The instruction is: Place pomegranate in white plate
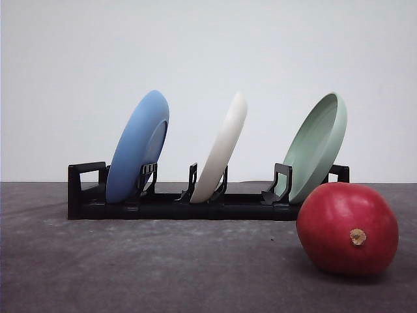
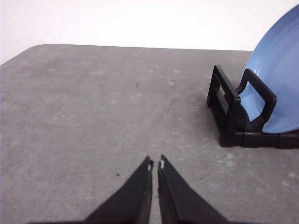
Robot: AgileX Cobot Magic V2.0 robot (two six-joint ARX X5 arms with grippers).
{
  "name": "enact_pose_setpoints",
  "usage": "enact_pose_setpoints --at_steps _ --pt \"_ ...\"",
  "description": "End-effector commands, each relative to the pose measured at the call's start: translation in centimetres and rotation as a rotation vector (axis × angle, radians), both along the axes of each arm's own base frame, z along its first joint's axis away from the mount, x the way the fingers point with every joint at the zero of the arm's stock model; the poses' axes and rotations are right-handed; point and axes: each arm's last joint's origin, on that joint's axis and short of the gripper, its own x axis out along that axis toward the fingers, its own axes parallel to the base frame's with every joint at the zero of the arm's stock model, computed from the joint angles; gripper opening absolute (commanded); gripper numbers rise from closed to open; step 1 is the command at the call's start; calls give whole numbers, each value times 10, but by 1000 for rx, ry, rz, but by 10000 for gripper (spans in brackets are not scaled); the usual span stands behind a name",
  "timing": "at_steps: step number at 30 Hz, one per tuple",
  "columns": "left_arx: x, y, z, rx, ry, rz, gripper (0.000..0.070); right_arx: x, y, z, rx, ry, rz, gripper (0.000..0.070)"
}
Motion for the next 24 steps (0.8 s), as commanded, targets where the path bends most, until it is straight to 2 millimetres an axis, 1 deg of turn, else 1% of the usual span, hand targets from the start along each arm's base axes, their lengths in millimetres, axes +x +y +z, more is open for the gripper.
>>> enact_pose_setpoints --at_steps 1,8,13,18,23,24 --pt "1 0 -1 -44 -10 6 0 0 0 0 10 -7 -2 26" --pt "1 0 1 -249 -37 34 0 1 0 1 28 -27 -4 26" --pt "1 0 3 -355 -59 45 0 1 0 3 154 -40 -20 23" --pt "2 0 16 -361 -175 24 0 0 0 14 257 -101 -23 22" --pt "-2 0 35 -362 -250 11 0 -4 0 32 266 -149 -18 20" --pt "-4 0 40 -362 -251 11 0 -5 0 36 274 -155 -18 10"
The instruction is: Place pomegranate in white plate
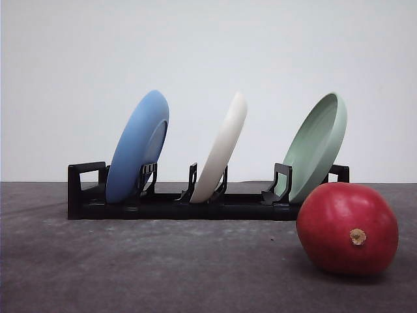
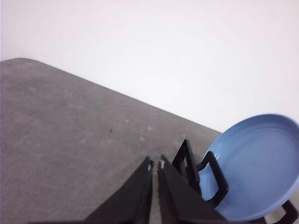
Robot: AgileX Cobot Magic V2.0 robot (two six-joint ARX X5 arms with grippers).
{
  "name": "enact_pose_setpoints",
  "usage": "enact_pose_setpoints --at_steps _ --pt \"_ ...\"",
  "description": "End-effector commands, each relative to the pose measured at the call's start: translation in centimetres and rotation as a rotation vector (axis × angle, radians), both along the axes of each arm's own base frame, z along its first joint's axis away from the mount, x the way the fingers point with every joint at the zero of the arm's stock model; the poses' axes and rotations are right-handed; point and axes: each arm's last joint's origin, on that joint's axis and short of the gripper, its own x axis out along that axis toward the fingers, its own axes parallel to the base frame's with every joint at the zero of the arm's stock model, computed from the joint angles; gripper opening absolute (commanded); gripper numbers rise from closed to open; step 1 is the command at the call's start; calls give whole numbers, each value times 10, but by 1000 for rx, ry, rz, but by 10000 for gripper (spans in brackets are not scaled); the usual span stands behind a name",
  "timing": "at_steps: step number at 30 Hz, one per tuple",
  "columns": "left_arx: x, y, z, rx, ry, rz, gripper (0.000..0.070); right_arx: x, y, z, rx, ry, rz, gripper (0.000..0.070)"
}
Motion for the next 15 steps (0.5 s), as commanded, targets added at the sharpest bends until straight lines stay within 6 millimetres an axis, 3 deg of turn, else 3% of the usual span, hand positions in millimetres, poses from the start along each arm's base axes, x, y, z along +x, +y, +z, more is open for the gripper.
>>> enact_pose_setpoints --at_steps 1,9,15 --pt "-4 0 15 -3 -33 -1 0 -3 0 13 37 -32 0 6" --pt "-22 0 59 8 167 -1 1 -22 0 53 57 57 9 6" --pt "-24 0 89 86 318 -24 1 -27 2 77 53 164 99 6"
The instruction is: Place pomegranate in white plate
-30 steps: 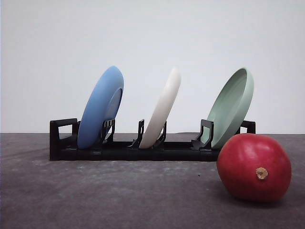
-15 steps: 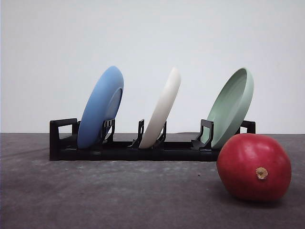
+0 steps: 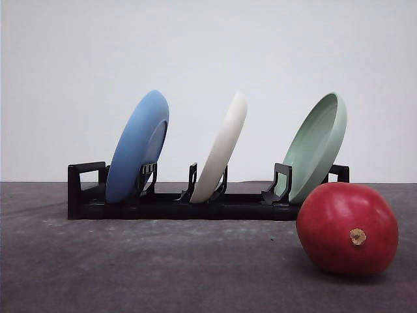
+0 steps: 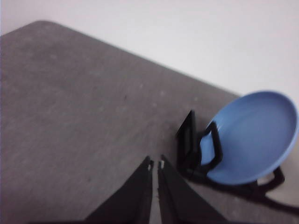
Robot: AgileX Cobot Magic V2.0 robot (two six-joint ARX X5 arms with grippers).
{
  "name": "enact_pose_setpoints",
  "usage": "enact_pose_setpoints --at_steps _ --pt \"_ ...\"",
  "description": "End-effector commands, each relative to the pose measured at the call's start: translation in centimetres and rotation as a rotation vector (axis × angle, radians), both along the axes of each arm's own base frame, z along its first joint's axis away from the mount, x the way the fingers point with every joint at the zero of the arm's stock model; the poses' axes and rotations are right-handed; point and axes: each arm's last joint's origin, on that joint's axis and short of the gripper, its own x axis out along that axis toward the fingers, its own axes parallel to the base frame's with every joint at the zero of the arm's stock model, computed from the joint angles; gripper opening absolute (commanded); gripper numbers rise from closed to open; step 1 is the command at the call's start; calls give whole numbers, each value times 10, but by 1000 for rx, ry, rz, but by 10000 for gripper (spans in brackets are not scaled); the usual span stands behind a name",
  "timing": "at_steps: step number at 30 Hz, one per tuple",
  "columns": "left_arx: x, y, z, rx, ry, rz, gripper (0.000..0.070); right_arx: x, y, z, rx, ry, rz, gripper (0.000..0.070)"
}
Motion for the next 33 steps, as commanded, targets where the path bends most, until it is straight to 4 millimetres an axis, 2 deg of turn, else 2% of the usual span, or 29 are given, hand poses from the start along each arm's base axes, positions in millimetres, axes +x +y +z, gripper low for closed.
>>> enact_pose_setpoints --at_steps 1,6,14,24,33 --pt "0 0 10 53 23 -32 1 1 1 6 -3 29 26 6" --pt "9 -3 23 74 153 -123 1 10 3 11 -75 137 132 6" --pt "34 -8 25 57 322 -288 1 32 8 4 -81 259 300 6" --pt "54 -32 25 116 298 -500 1 42 23 5 -142 230 420 6" --pt "56 -49 25 244 257 -667 1 41 30 7 -152 197 483 7"
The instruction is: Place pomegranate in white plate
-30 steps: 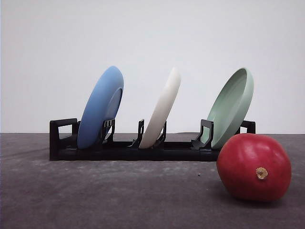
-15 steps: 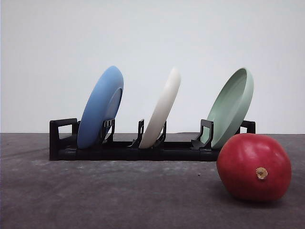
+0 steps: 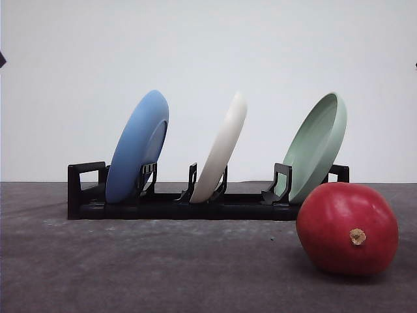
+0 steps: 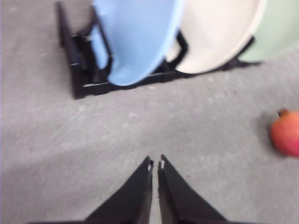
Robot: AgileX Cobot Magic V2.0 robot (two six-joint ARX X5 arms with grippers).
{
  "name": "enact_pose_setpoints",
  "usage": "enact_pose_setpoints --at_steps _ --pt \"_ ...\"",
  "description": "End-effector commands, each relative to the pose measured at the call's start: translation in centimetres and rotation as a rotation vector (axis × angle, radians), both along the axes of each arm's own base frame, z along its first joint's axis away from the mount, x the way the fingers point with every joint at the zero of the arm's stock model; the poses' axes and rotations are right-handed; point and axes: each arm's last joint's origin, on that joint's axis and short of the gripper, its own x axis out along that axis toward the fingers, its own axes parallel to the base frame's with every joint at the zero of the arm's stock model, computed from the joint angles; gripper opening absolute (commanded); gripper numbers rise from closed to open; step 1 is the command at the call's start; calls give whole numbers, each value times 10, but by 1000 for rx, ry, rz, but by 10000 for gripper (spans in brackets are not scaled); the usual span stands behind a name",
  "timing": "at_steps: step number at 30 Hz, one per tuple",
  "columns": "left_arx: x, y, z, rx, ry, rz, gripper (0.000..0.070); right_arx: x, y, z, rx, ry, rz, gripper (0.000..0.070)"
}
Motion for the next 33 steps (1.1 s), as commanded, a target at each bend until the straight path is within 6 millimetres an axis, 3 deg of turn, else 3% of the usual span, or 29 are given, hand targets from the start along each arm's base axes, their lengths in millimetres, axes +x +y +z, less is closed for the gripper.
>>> enact_pose_setpoints --at_steps 1,3,5,7,9,15,21,33 --pt "1 -2 7 31 -58 -44 3 0 1 7 -3 -33 8 7" --pt "1 -2 8 35 -65 -50 28 0 1 7 -3 -33 8 8" --pt "1 -2 11 39 -77 -55 133 0 1 7 -4 -36 9 56" --pt "0 -2 13 43 -90 -61 338 0 1 7 -5 -38 10 227" --pt "0 -2 17 40 -100 -61 459 0 1 7 -5 -39 10 351" --pt "-1 -6 25 36 -147 -105 463 0 1 7 -2 -38 16 357" --pt "3 -23 29 65 -253 -242 463 0 1 7 4 -37 27 357" --pt "46 -82 15 98 -365 -336 460 0 1 7 4 -39 27 357"
